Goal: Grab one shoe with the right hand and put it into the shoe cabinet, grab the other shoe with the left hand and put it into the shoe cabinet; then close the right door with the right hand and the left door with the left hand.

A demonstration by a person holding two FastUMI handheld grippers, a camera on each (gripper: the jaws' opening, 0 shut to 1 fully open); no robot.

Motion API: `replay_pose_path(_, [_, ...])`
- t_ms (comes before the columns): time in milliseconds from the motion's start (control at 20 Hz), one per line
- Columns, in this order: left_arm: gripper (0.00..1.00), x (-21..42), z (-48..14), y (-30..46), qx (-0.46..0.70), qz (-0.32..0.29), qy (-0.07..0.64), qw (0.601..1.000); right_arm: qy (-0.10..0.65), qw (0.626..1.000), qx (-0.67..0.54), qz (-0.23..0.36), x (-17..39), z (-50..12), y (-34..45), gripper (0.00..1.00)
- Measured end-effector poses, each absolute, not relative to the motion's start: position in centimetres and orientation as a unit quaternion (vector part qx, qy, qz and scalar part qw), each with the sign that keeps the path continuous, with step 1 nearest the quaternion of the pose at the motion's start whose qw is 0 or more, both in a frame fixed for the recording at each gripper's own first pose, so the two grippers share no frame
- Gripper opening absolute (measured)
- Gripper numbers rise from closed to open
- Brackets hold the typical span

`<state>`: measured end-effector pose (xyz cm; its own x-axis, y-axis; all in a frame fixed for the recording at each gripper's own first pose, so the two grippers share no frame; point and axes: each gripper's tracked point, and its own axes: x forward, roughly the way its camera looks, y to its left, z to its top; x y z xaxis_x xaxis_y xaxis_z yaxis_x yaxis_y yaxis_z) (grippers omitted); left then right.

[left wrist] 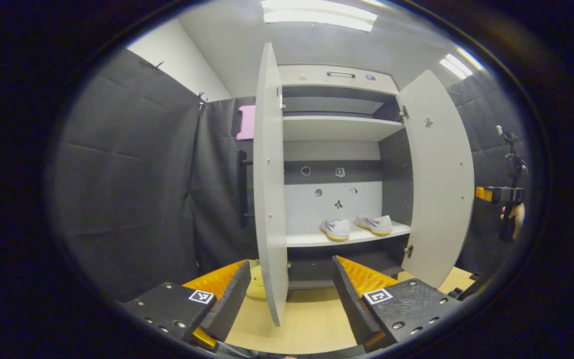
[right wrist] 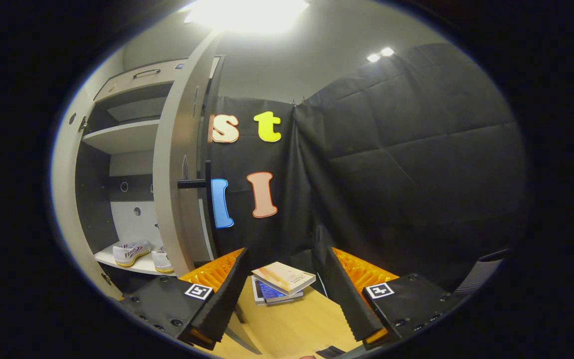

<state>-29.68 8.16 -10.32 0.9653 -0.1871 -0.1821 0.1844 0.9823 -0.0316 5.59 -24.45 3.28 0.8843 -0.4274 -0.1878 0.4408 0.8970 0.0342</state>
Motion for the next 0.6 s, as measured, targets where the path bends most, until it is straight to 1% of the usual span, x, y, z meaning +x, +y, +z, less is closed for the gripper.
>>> replay_pose_path(50, [0.92, -29.6, -10.1, 8.9, -0.005, -0.086, 0.091, 0.992, 0.088, 0.969, 0.03, -0.228, 6.0, 3.3, -24.2, 0.97])
replay_pose_path(100, [0.95, -29.5, -9.9, 9.6, -0.002, -0.079, 0.087, 0.993, 0.086, 0.97, 0.015, -0.226, 6.1, 3.5, -23.9, 0.91])
replay_pose_path(150, [0.95, -29.5, -9.7, 10.1, -0.001, -0.073, 0.083, 0.994, 0.085, 0.971, 0.004, -0.223, 6.0, 3.7, -23.5, 0.91])
replay_pose_path(200, [0.95, -29.6, -9.6, 10.6, 0.0, -0.069, 0.08, 0.994, 0.084, 0.974, 0.002, -0.212, 6.3, 3.8, -22.9, 0.95])
replay_pose_path(250, [0.92, -29.4, -9.5, 11.0, 0.0, -0.066, 0.079, 0.995, 0.083, 0.976, 0.007, -0.202, 6.1, 4.0, -22.1, 0.94])
replay_pose_path(400, [0.92, -29.1, -9.7, 11.6, -0.003, -0.057, 0.08, 0.995, 0.079, 0.982, 0.017, -0.17, 6.1, 3.9, -19.9, 0.94])
replay_pose_path(600, [0.92, -29.4, -10.0, 11.4, -0.015, -0.052, 0.084, 0.995, 0.08, 0.986, 0.027, -0.142, 6.2, 3.9, -17.9, 0.94])
